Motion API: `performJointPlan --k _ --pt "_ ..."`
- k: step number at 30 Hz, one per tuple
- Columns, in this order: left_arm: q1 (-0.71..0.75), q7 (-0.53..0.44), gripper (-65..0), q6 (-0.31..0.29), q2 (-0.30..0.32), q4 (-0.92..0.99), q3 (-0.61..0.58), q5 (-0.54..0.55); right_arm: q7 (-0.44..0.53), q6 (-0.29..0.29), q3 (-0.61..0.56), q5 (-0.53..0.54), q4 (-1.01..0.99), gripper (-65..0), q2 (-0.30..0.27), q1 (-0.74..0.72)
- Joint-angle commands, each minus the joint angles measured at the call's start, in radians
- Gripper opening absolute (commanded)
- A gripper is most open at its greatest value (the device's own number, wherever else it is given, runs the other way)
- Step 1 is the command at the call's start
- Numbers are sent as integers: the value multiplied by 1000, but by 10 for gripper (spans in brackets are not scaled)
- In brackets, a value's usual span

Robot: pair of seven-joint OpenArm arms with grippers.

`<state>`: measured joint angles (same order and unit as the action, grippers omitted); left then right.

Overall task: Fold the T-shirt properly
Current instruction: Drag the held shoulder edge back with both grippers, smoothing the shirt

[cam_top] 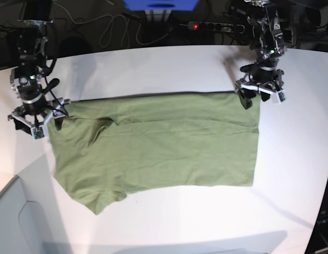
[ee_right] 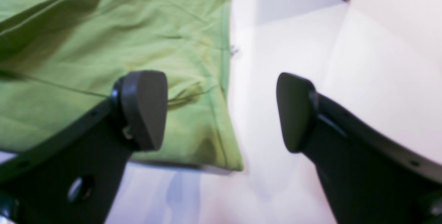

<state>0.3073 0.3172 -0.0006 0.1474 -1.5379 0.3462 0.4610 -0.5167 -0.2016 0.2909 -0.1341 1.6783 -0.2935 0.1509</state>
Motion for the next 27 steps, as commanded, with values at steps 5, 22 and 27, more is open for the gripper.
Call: performJointPlan --k 5,22,27 --pt "11 32 -244 1 -9 -2 1 6 20 0 60 -2 0 -176 -31 -12" --pt "10 32 -650 1 -22 0 0 6 17 -269 130 -2 -94 -304 -8 -7" --pt "23 27 -650 1 -22 -2 1 6 17 -269 132 -2 -171 -304 -9 -12"
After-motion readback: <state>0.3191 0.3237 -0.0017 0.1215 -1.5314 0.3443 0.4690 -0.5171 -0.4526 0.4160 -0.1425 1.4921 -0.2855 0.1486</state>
